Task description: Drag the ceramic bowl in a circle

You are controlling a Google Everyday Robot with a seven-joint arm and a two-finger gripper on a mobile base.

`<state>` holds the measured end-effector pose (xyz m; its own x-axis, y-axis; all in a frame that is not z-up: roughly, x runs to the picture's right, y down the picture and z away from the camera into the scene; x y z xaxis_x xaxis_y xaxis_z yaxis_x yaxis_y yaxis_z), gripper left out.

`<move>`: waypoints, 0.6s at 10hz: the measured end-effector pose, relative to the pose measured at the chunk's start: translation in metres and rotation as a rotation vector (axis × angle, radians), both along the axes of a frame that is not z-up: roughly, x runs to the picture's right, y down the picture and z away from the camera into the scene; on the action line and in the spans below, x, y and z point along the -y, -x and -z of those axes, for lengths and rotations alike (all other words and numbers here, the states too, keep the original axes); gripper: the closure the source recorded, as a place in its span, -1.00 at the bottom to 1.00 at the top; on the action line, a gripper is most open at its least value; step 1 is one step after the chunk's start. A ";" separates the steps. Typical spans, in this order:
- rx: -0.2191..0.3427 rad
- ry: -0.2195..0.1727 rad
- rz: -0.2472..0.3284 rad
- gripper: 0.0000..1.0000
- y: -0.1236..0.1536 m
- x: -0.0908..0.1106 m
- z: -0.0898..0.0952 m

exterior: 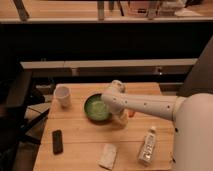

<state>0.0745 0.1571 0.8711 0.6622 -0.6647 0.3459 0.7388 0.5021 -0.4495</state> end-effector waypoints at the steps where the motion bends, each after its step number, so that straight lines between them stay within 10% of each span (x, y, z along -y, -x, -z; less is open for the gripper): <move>1: 0.000 0.000 0.003 -0.60 0.000 0.000 0.000; 6: 0.000 0.004 0.022 -0.60 0.002 0.000 0.000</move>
